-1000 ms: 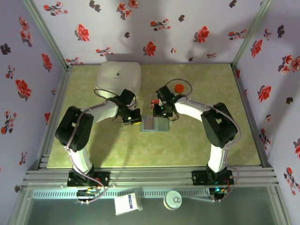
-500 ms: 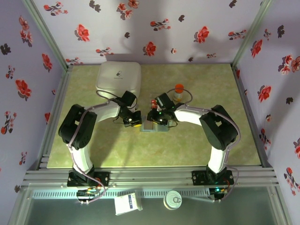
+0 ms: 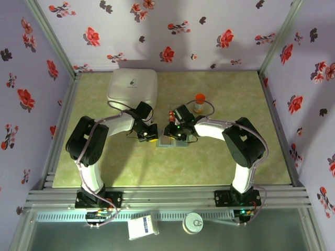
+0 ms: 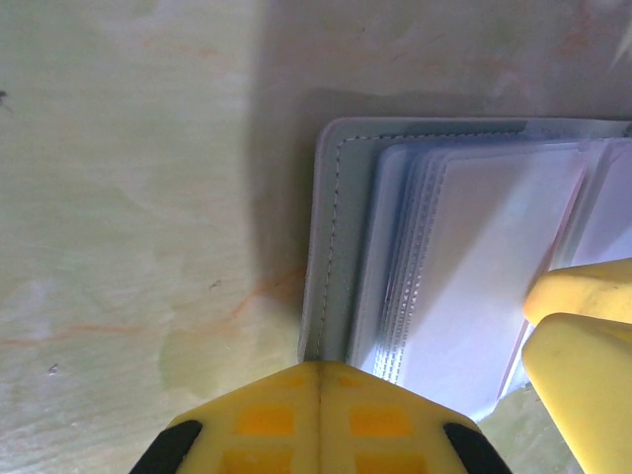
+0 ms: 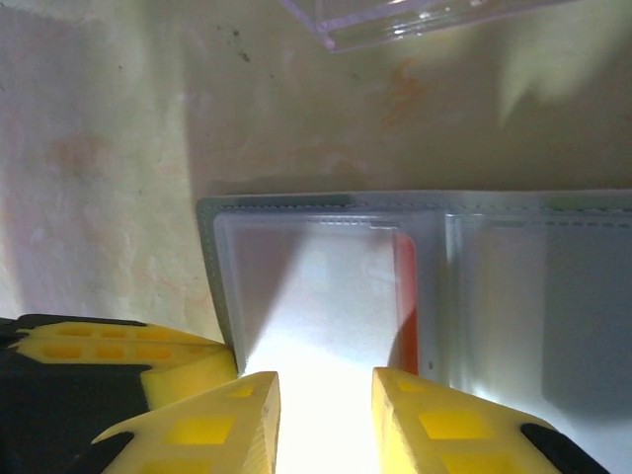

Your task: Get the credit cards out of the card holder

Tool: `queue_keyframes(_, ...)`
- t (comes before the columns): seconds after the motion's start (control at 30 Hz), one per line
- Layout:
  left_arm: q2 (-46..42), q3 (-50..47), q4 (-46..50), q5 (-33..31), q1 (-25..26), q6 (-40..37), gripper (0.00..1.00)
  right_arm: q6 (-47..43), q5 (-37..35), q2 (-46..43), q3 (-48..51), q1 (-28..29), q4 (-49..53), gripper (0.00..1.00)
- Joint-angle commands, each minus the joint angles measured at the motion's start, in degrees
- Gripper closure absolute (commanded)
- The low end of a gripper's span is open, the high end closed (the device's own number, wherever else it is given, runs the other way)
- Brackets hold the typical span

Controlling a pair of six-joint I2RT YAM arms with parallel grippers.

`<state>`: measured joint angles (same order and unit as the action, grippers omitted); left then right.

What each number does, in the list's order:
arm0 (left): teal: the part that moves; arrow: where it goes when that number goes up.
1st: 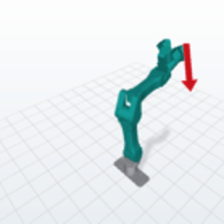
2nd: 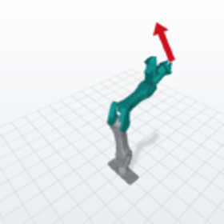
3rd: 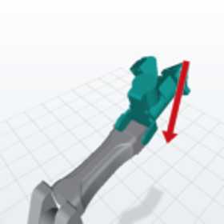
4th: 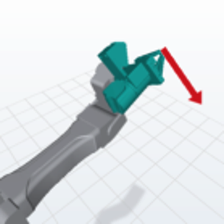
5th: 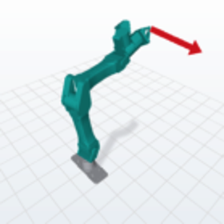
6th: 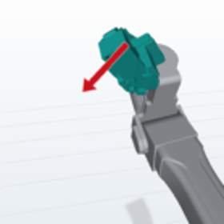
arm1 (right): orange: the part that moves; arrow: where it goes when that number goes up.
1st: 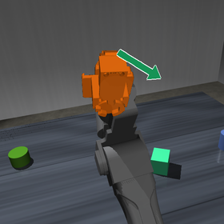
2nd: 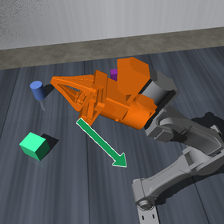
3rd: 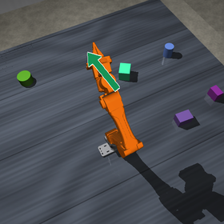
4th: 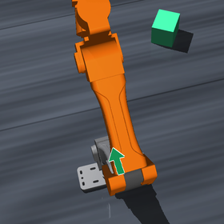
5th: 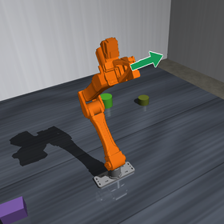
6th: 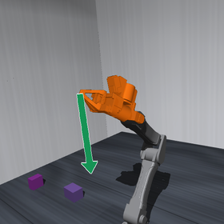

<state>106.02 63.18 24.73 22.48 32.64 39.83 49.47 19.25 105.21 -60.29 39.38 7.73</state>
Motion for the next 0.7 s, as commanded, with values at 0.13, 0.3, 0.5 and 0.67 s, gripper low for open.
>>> queue_keyframes(0.13, 1.4, 1.2, 2.5, -1.1, 0.3, -1.5, 1.0, -2.4, -3.9, -0.3, -1.2, 0.3, 5.6, 0.69)
queue_keyframes(0.3, 1.1, 0.9, 2.5, -1.9, 0.3, -1.5, 1.0, -2.7, -5.1, -1.4, -0.6, 0.3, 6.1, 0.69)
queue_keyframes(0.5, 0.3, 1.4, 3.1, -2.1, 0.2, -1.6, 1.0, -2.4, -5.4, -1.4, -0.2, 0.1, 5.7, 0.7)
queue_keyframes(0.67, -2.1, 1.4, 3.0, -3.1, 0.2, -1.1, 1.0, -1.8, -5.3, -1.7, 0.6, 0.1, 4.3, 0.71)
